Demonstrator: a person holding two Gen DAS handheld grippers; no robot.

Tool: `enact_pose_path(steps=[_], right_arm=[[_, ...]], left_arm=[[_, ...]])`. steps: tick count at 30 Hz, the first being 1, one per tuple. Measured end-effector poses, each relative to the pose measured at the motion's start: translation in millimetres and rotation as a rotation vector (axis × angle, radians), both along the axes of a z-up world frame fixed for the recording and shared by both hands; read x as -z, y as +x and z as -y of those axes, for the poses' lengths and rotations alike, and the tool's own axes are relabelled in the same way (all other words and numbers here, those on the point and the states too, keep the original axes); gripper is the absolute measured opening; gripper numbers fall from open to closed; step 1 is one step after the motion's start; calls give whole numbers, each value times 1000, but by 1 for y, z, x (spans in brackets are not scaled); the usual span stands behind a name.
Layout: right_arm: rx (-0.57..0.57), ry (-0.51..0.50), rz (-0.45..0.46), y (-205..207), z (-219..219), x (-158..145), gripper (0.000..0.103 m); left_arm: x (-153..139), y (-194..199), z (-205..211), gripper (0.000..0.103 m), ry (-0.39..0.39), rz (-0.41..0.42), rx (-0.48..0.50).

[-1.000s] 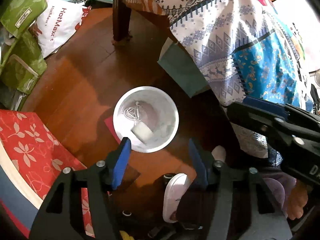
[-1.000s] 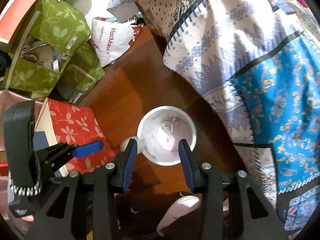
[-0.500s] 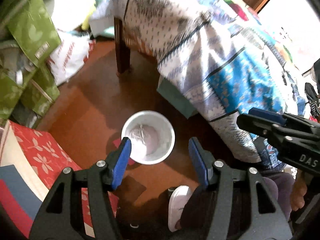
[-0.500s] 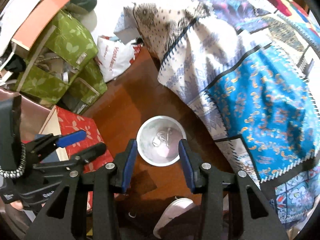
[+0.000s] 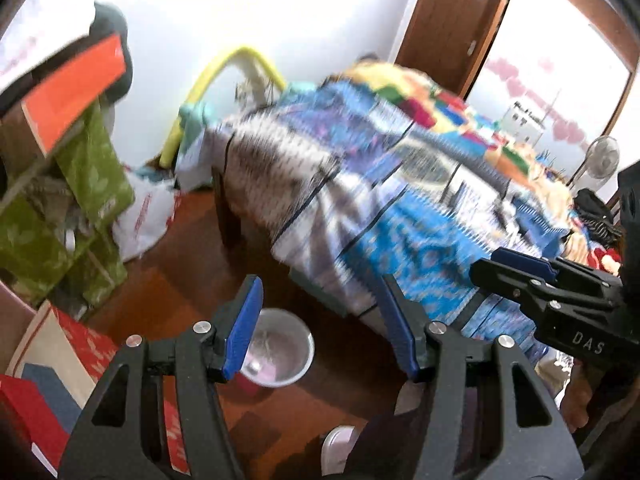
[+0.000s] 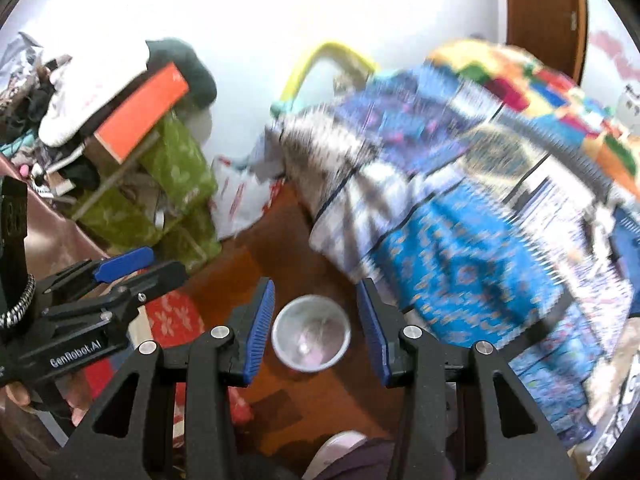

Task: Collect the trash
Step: 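Move both tools back to the items on the bedspread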

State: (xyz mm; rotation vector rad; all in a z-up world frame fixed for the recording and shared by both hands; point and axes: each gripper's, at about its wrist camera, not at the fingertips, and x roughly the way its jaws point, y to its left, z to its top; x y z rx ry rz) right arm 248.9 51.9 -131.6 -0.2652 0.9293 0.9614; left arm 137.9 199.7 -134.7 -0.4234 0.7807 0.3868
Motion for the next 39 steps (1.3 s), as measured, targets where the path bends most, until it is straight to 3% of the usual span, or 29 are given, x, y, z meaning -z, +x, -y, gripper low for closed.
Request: enact_pose_path(steps=[10, 12, 19, 29, 39], right_arm=[[116, 118, 199, 3, 72, -64, 42], [153, 136, 233, 8, 87, -73, 58], [286, 170, 349, 25, 136, -96, 75], [436, 160, 365, 76, 199, -98, 75], [563, 76, 319, 141, 251, -60, 75]], left_arm=[[-69, 21, 66, 59, 124, 154, 88], [-79, 30, 79, 59, 136, 173, 114], [-96, 73, 118, 67, 138, 208, 180], [-92, 143, 162, 69, 147, 193, 297], [-56, 232, 191, 69, 124, 121, 396]])
